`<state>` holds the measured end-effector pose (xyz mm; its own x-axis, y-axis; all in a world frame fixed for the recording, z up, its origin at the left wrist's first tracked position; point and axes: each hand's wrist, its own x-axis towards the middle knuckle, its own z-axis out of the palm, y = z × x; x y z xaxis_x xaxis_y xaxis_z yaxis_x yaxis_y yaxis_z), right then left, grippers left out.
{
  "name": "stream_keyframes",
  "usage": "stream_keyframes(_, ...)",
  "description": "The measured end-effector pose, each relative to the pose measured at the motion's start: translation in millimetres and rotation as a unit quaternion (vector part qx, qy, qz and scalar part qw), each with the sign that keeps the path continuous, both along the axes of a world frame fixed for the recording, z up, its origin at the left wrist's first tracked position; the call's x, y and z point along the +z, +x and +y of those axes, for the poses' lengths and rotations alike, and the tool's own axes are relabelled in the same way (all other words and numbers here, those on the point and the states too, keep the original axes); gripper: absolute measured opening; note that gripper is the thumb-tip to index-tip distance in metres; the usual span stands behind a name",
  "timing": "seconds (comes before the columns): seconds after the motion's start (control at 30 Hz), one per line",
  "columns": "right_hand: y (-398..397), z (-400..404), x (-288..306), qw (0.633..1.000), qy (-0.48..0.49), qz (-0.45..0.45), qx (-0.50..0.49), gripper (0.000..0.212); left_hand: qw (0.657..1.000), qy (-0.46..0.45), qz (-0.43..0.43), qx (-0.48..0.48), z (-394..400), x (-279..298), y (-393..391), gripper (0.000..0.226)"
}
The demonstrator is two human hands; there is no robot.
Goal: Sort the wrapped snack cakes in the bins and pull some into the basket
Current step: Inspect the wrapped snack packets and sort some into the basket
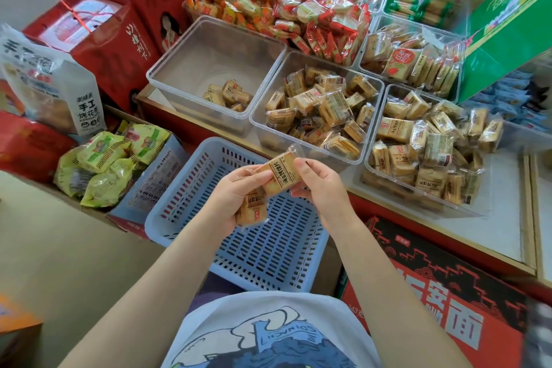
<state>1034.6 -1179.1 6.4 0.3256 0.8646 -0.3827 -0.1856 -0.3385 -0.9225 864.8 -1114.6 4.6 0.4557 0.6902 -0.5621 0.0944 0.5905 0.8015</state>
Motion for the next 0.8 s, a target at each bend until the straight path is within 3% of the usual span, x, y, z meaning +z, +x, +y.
stream_keyframes(0.1, -1.2, 2.2, -1.7, 0.999, 0.008, 0.024, -0.042, 0.024, 0.999, -0.018, -0.005, 0.028, -1.4, -3.9, -0.7, 0.034)
stream_keyframes(0.37, 1.9, 6.1, -5.1, 0.996, -0.002, -0.024, -0.082, 0.017, 0.999, -0.034, -0.015, 0.031, -0.8, -1.5, -1.1, 0.048)
stream_keyframes(0.57, 5.8, 5.2, -3.4, 0.994, -0.011, -0.031, -0.106, 0.018, 0.995, -0.070, -0.027, 0.070, -0.9, 1.1, 3.2, 0.035)
stream_keyframes(0.7, 7.1, 4.7, 0.4, 0.992, 0.001, 0.020, -0.123, 0.017, 0.991, -0.093, -0.027, 0.094, 0.3, 3.8, 6.0, 0.034)
stream_keyframes(0.8, 0.0, 7.9, 4.8, 0.990, 0.002, 0.107, -0.091, 0.041, 0.993, -0.088, -0.032, 0.075, -0.2, 7.2, 11.0, 0.029)
